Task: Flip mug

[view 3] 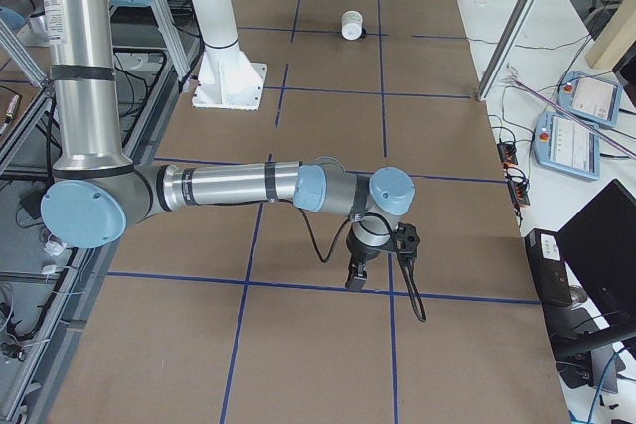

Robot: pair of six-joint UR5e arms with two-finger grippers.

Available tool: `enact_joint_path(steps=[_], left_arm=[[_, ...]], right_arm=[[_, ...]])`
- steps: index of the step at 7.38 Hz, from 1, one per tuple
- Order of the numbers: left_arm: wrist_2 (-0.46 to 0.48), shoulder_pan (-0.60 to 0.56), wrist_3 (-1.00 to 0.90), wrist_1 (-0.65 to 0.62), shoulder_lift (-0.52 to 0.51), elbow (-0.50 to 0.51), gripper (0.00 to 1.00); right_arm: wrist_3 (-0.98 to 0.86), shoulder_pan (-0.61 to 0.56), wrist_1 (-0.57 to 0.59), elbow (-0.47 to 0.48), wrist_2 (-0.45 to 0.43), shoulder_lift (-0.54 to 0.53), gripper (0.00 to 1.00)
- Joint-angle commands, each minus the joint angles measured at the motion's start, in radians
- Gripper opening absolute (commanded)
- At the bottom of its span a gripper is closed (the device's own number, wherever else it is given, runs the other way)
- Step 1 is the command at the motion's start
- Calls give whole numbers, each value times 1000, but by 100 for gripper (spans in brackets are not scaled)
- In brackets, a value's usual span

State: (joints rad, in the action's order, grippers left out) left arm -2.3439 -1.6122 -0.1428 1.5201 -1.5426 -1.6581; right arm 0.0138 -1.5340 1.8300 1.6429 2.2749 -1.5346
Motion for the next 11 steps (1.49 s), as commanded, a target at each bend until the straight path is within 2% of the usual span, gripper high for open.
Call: enact_joint_path(steps=[1, 2, 3, 4, 5, 8, 9, 10, 11], left_arm=[[-3, 3, -3, 0, -4, -5, 100], [0, 9, -3, 33, -11, -5, 100], [-2, 30, -6, 146, -13, -5, 100], [-5, 116, 20, 208, -10, -3, 100], [-5, 168, 164, 248, -14, -6, 100], [5, 425, 817, 663, -4, 9, 100], [12, 477, 1012, 854, 15, 14, 100], [105, 559, 1245, 1108, 63, 15, 100], [217, 662, 1416, 1252, 87, 15, 100]], right_arm=[[0, 0, 0, 0, 0, 1, 100], [0, 0, 0, 0, 0, 1, 100], [0, 0, 0, 0, 0, -1, 100], [0, 0, 0, 0, 0, -1, 100], [0, 0, 0, 0, 0, 1, 100], [0, 0, 0, 0, 0, 1, 100], [0, 0, 0, 0, 0, 1, 100], [0, 0, 0, 0, 0, -1, 100], [0, 0, 0, 0, 0, -1, 100]])
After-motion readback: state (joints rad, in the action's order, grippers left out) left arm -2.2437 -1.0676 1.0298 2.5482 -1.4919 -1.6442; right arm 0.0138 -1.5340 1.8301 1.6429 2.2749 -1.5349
